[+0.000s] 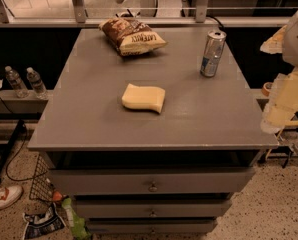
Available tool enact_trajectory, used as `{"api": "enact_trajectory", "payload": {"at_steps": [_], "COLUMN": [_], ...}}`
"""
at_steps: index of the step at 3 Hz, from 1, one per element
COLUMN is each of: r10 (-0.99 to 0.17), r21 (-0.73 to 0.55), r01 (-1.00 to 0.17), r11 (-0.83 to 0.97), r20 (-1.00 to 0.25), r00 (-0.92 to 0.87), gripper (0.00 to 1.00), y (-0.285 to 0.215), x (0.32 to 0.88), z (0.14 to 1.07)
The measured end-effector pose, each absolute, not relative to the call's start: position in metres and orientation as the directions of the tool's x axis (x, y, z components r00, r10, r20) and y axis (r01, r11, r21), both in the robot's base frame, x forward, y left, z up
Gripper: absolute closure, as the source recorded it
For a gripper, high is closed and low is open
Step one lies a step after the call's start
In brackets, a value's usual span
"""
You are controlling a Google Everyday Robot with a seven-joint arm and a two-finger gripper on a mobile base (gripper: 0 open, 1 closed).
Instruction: Move sponge near brown chip bag
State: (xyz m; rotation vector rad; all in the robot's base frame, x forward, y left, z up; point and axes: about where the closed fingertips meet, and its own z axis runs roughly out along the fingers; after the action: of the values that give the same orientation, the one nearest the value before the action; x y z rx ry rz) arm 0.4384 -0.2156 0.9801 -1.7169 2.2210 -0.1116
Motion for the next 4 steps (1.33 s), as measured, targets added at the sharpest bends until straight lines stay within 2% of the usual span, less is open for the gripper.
{"api": "enact_trajectory", "payload": {"at_steps": [1,2,4], "r10": [-0.953,-0.945,-0.889], "r21": [-0.26,-0.249,-0.186], "r01": [-0.927,-0.934,-0.955], "r11": [0.27,0.255,0.232], "r20": [-0.211,-0.27,-0.439], "r00": [-0.219,-0.186,-0.13], "gripper": [0.0,0.0,0.0], "y": [-0.216,-0.2,-0.099], "x": [0.438,0.458,0.529], "z": [0.98,0.967,0.886]}}
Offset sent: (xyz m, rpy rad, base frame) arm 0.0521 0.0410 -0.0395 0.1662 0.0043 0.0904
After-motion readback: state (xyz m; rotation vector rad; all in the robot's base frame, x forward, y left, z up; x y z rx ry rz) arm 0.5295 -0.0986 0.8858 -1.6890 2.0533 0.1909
